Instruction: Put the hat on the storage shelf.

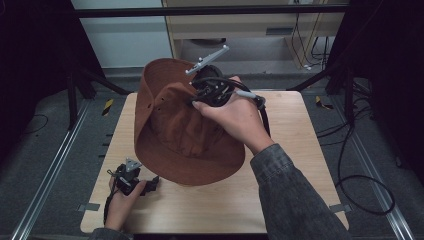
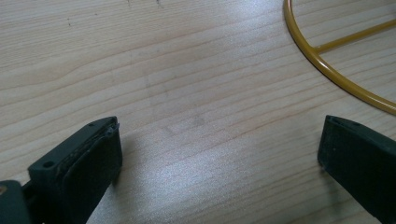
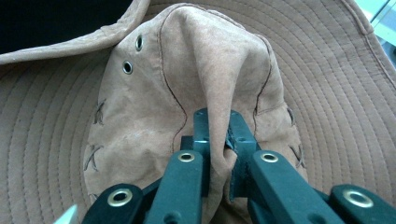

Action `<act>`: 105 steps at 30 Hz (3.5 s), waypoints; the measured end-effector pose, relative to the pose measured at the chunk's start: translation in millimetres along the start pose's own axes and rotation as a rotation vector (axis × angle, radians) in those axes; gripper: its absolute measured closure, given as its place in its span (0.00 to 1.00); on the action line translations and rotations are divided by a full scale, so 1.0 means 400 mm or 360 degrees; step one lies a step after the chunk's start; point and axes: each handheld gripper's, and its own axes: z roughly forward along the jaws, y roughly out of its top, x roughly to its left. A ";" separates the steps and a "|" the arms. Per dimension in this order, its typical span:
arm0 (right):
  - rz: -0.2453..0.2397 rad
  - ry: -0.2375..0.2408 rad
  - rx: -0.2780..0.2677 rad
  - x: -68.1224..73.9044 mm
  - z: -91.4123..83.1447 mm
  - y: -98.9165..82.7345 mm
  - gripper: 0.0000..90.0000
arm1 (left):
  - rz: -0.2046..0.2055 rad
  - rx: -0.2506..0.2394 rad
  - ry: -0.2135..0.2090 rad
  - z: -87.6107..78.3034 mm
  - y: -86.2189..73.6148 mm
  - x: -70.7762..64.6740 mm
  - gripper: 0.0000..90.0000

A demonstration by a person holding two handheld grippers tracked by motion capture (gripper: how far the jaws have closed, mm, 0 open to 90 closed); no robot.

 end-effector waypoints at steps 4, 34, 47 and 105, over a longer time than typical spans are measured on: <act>-0.0003 -0.0001 0.0016 0.000 0.009 0.001 0.95 | 0.0000 0.0001 0.0000 0.000 0.000 0.000 0.00; -0.0001 0.0038 0.0083 0.009 0.085 0.001 0.94 | -0.0005 -0.0004 0.0001 0.001 0.000 -0.001 0.00; 0.0006 0.0047 0.0077 0.008 0.097 0.012 0.94 | -0.0004 -0.0004 0.0002 0.001 0.000 -0.001 0.00; -0.0067 0.0132 0.0087 0.044 0.159 -0.009 0.68 | -0.0001 -0.0002 0.0002 0.001 0.000 -0.001 0.00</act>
